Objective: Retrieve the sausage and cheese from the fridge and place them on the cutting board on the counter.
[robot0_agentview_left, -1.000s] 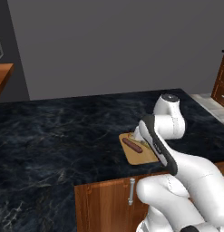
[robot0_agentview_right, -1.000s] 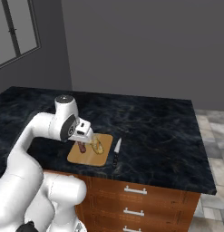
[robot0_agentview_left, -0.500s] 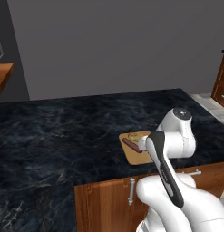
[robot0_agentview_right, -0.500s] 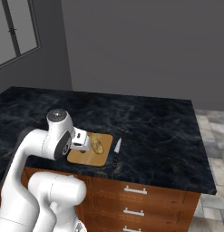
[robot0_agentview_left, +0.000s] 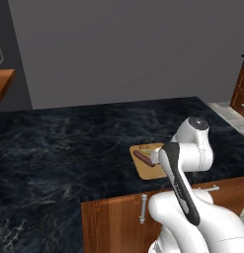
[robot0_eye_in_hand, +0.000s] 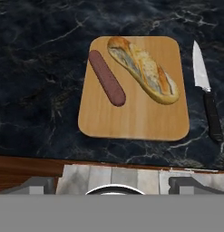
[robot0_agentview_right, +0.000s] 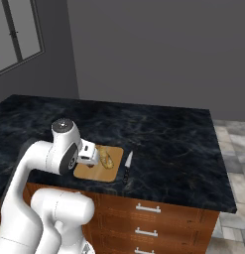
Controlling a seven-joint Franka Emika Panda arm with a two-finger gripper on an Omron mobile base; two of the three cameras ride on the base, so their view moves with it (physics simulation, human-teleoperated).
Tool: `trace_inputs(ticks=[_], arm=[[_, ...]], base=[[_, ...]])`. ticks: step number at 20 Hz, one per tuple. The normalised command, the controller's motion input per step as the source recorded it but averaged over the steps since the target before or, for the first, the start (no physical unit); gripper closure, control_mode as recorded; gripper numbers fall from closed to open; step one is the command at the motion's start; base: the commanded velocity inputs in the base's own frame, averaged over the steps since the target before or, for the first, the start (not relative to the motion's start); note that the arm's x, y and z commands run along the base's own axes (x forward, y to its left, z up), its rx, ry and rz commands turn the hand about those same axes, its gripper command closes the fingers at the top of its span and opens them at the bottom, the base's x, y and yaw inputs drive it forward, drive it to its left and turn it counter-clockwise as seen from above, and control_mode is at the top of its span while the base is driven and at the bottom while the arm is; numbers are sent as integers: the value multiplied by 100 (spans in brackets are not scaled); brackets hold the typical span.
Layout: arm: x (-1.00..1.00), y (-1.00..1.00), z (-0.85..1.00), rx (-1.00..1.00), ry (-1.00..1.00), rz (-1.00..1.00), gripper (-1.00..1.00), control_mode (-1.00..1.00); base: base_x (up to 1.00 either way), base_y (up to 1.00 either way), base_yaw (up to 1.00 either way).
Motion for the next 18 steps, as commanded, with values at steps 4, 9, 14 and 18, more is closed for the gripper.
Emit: trace_inputs(ticks=[4, 9, 14, 18], arm=[[0, 0, 0, 0, 0, 0, -100, 100], [0, 0, 0, 0, 0, 0, -100, 100], [0, 0, 0, 0, 0, 0, -100, 100], [0, 0, 0, 0, 0, 0, -100, 100]], base=[[0, 0, 0], [-43, -30, 0], [-66, -48, -1], [-1, -30, -75]])
